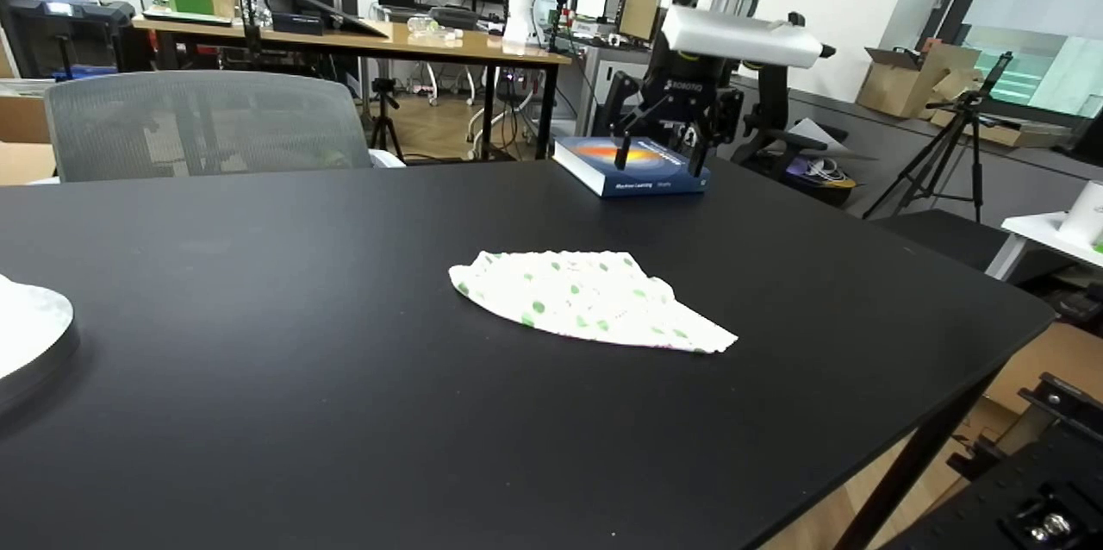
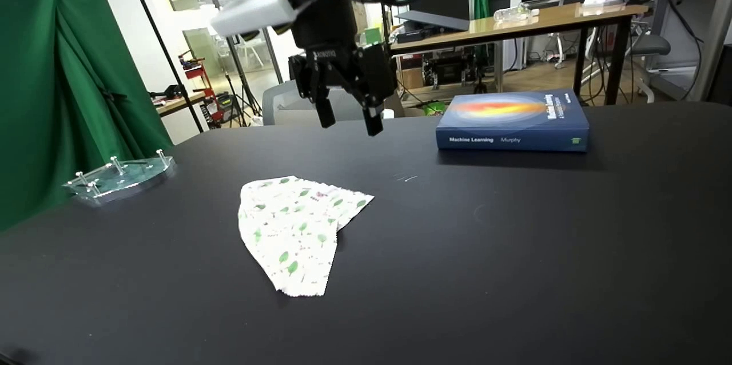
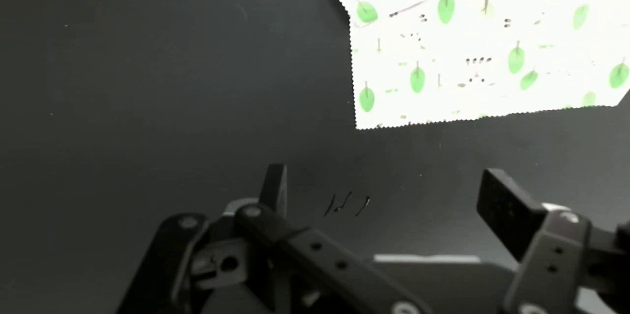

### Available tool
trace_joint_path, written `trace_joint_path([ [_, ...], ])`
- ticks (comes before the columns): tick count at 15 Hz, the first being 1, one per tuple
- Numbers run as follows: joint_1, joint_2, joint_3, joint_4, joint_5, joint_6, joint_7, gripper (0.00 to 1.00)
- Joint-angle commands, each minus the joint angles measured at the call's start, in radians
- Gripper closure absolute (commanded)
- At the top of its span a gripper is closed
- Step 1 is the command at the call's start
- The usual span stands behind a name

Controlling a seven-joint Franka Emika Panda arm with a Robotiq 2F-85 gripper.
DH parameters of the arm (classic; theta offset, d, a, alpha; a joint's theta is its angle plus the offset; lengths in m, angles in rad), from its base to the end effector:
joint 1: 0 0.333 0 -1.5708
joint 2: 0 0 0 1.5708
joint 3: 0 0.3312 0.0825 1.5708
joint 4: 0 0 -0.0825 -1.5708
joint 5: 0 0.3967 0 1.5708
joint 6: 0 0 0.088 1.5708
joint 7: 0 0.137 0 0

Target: Unfold the cloth on the table

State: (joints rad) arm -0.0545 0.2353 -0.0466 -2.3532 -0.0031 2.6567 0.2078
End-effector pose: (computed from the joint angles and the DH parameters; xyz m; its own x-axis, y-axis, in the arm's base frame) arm 0.5304 -0.0544 0.2111 0.9517 -0.2992 0.0695 -0.2998 -0.9540 -0.0019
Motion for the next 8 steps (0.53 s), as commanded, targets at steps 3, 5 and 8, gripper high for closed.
trace_joint_path([
  [3, 0.082, 0.164, -0.041, 0.113, -0.018, 0.058, 0.097, 0.00],
  [5, 0.103, 0.200, -0.039, 0.142, -0.002, 0.059, 0.100, 0.00],
  [8, 0.133, 0.244, -0.037, 0.167, 0.010, 0.066, 0.114, 0.00],
])
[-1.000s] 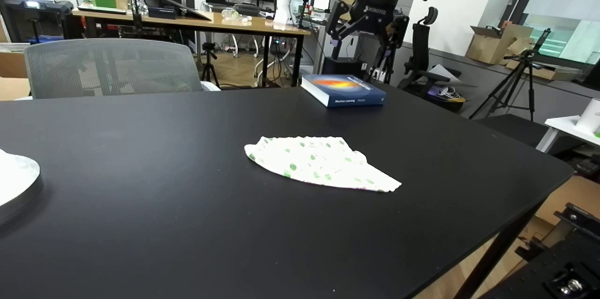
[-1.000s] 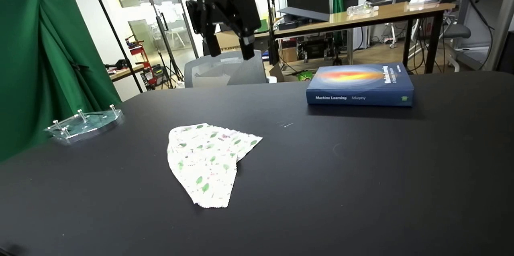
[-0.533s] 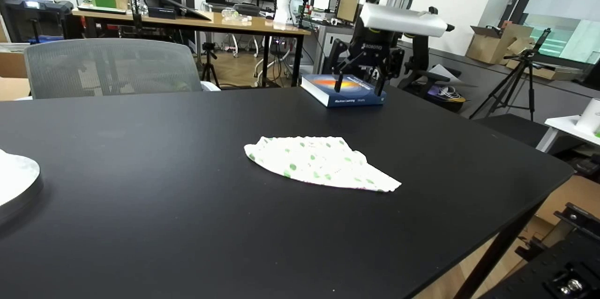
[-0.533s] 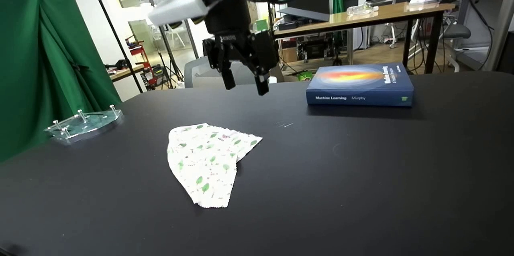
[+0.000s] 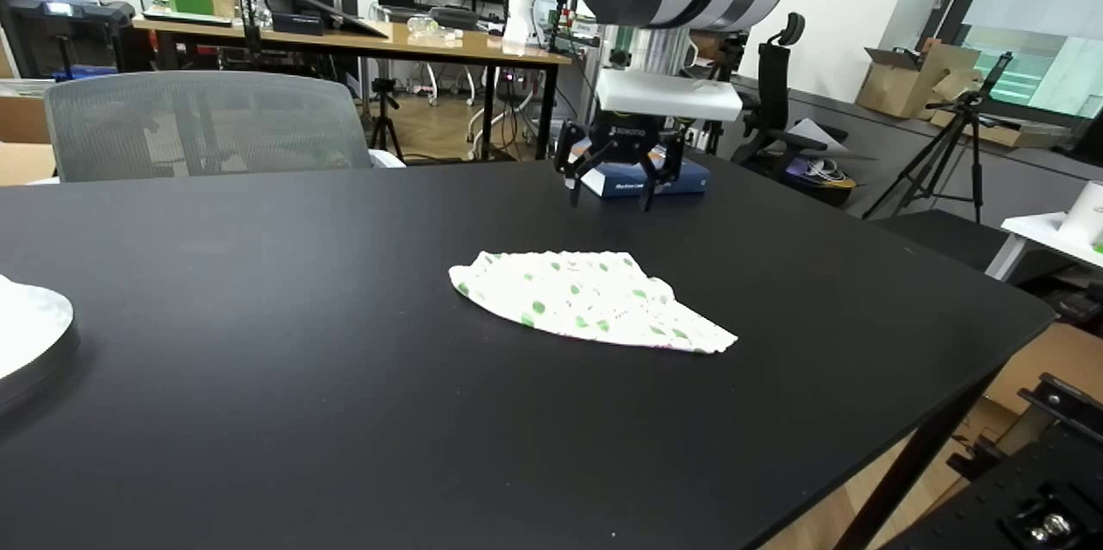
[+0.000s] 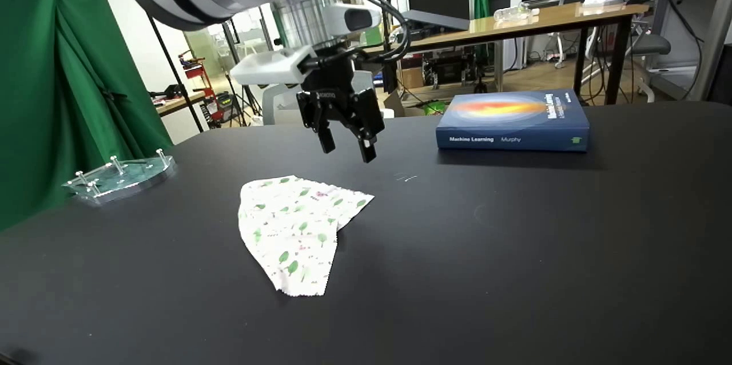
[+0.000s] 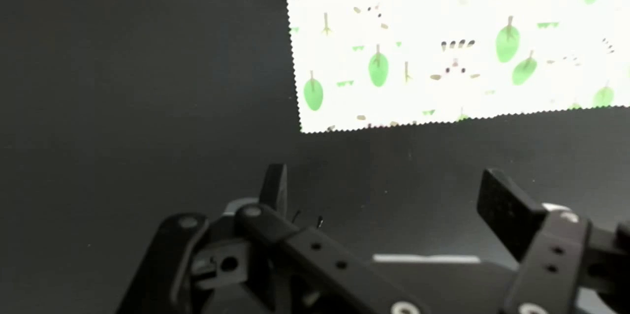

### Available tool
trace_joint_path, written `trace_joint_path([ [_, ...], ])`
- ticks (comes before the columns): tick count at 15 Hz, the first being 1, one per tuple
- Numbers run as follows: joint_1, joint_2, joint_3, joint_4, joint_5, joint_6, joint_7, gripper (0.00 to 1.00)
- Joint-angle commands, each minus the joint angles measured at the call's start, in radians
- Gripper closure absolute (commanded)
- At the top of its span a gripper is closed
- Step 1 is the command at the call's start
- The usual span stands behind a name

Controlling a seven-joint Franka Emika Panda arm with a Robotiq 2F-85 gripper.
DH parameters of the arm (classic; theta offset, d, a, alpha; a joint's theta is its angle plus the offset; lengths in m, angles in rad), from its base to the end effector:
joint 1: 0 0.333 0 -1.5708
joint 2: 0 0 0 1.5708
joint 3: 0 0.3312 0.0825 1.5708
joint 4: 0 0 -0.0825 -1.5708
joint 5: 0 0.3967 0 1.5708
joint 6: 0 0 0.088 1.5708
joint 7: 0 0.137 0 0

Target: Unfold the cloth on the table

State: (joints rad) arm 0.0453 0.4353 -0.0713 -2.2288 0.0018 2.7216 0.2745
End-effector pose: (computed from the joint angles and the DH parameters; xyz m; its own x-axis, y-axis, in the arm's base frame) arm 0.5657 -0.0164 0.1530 0.9551 -0.2894 0.0642 -0.2907 -0.9567 0.0123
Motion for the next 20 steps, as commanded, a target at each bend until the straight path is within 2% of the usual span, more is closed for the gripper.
trace_joint_path([
  [1, 0.037, 0.055, -0.008, 0.049, 0.013, 0.002, 0.046, 0.00],
  [9, 0.017, 0.094, 0.046, 0.037, 0.128, -0.015, 0.010, 0.00],
  [12, 0.018, 0.096, 0.043, 0.027, 0.146, -0.017, 0.009, 0.00],
  [13, 0.017, 0.099, 0.041, 0.027, 0.150, -0.017, 0.009, 0.25],
  [15, 0.014, 0.104, 0.036, 0.028, 0.149, -0.022, 0.011, 0.33],
  [20, 0.001, 0.114, 0.030, 0.035, 0.149, -0.031, 0.012, 0.69],
])
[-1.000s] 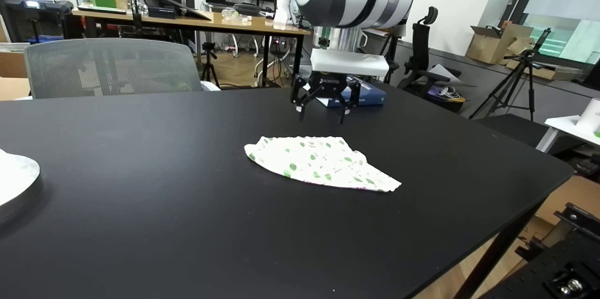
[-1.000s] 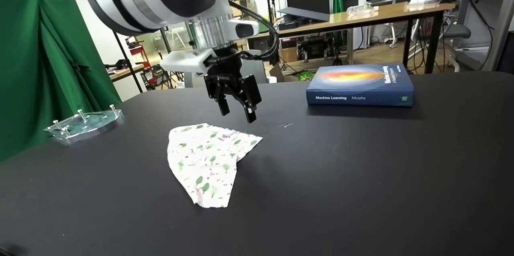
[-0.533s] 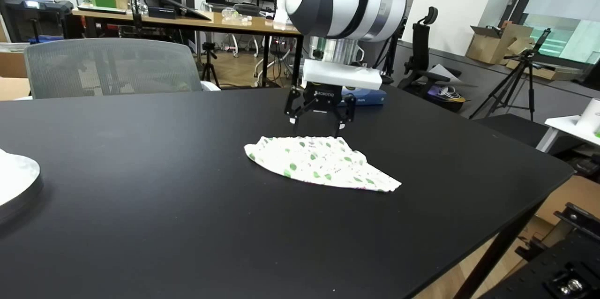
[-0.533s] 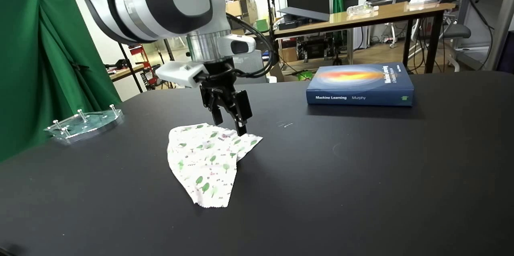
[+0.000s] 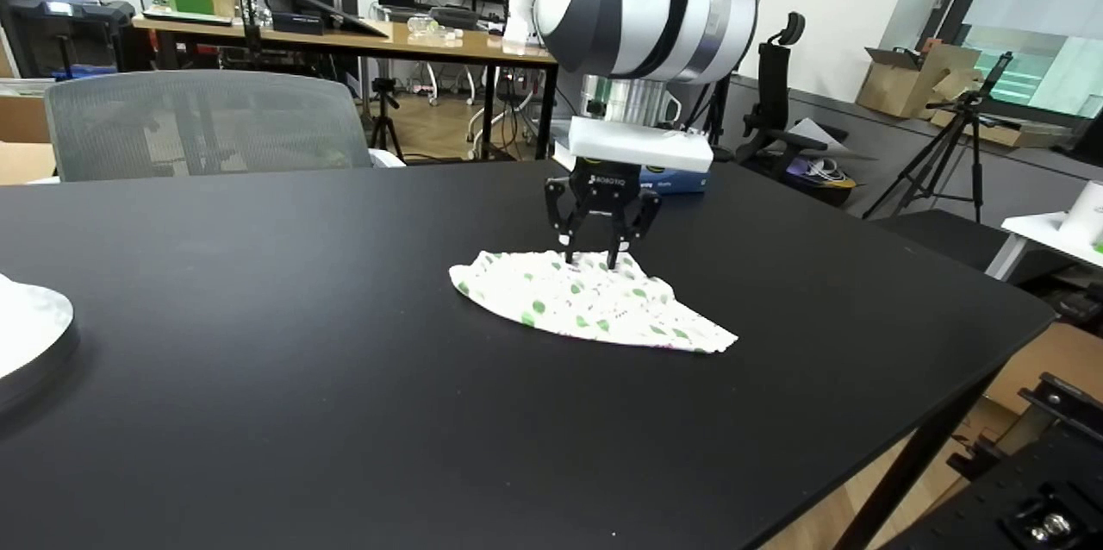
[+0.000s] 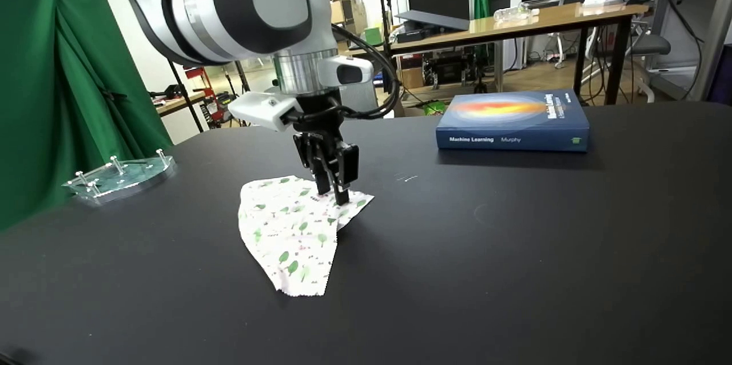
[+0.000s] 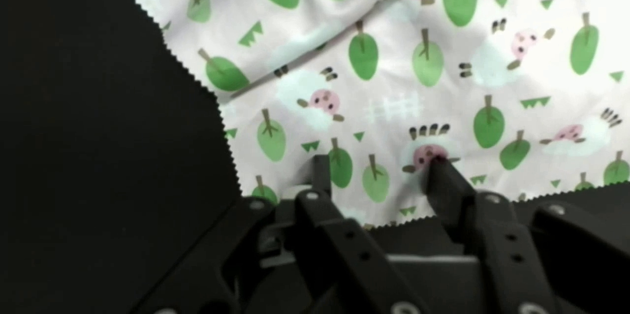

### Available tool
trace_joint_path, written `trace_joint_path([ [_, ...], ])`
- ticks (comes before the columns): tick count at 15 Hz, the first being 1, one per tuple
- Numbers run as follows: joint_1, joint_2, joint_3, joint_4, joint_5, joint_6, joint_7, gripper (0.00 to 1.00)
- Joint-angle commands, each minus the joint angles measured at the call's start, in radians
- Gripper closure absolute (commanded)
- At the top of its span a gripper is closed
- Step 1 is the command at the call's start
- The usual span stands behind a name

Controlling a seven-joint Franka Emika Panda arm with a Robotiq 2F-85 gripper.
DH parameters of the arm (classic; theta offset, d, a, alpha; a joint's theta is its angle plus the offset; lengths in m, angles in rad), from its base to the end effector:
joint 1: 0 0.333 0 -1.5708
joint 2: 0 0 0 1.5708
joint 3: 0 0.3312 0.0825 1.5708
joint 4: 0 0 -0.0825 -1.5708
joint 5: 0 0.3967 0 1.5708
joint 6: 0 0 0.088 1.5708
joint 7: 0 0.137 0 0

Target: Unfold the cloth on the table

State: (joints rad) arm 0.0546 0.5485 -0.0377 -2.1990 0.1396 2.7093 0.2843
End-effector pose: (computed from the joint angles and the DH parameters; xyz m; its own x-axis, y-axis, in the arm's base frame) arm 0.5542 0.0047 0.0979 0.9240 -0.3794 -0.0468 -0.3807 -0.9245 -0.0218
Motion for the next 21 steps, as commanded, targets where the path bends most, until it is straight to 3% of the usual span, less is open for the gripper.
trace_joint_path([
  [1, -0.011, -0.001, -0.004, 0.005, 0.012, -0.019, 0.002, 0.75],
  [4, -0.012, -0.008, -0.006, 0.003, 0.008, -0.016, 0.002, 0.96],
  [5, -0.014, -0.010, -0.007, 0.002, 0.008, -0.016, 0.000, 0.99],
  [14, 0.038, -0.151, -0.015, -0.043, -0.064, -0.052, -0.027, 1.00],
  [21, 0.063, -0.390, 0.086, -0.061, -0.098, -0.325, -0.149, 1.00],
])
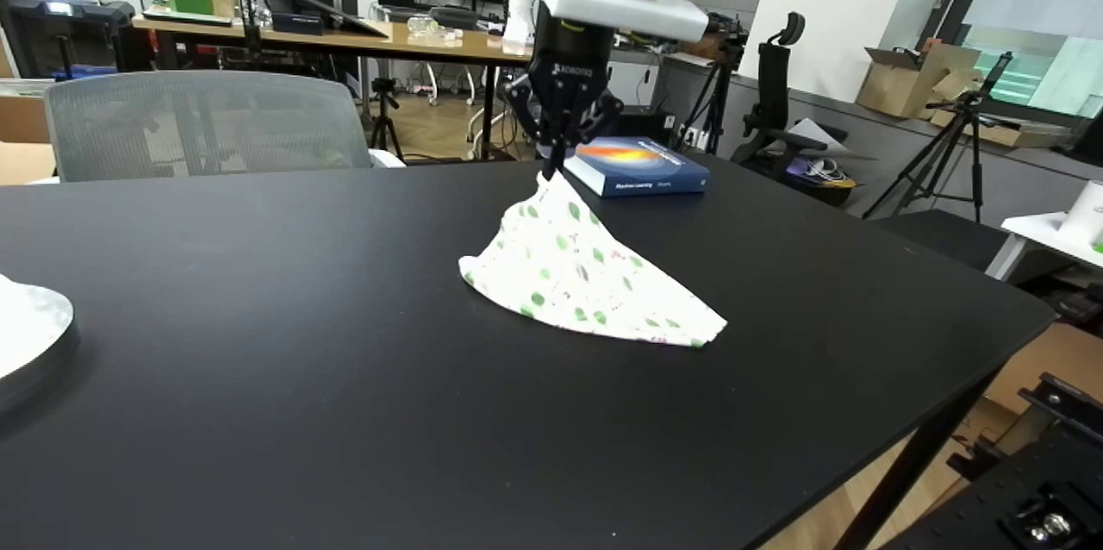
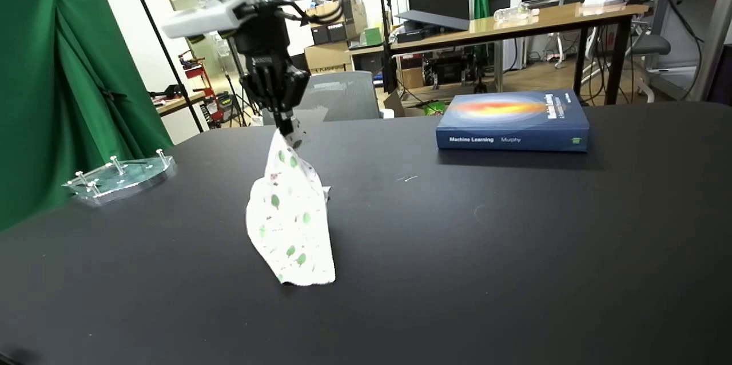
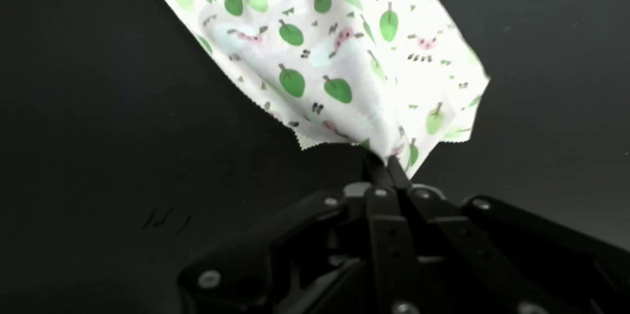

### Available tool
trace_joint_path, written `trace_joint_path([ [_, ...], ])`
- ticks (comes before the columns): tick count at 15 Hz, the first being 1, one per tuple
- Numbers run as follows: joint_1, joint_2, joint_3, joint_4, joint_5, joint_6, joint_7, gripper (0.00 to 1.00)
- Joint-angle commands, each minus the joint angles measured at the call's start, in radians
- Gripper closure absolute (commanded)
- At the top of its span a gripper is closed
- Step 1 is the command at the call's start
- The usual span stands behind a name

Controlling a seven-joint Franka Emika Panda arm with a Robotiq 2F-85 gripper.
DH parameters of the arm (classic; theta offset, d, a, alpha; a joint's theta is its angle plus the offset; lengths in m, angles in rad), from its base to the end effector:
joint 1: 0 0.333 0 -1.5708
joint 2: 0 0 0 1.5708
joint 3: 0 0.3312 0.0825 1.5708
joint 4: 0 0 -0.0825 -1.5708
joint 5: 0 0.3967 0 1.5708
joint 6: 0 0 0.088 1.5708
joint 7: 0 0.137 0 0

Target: Unfold the cloth on the table

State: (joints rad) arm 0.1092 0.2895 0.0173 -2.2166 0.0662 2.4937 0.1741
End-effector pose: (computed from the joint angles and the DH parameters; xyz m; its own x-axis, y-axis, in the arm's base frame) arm 0.5572 0.0719 0.2185 0.9947 -0.1007 -0.0211 -0.1015 -0.9940 -0.0412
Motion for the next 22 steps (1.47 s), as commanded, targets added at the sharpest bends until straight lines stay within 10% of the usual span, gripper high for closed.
trace_joint_path([
  [1, 0.014, -0.174, 0.041, -0.047, -0.039, -0.159, -0.045, 1.00],
  [13, 0.021, -0.564, 0.109, -0.048, -0.072, -0.549, -0.059, 1.00],
  [22, -0.105, -0.431, 0.011, -0.059, -0.058, -0.533, -0.058, 1.00],
])
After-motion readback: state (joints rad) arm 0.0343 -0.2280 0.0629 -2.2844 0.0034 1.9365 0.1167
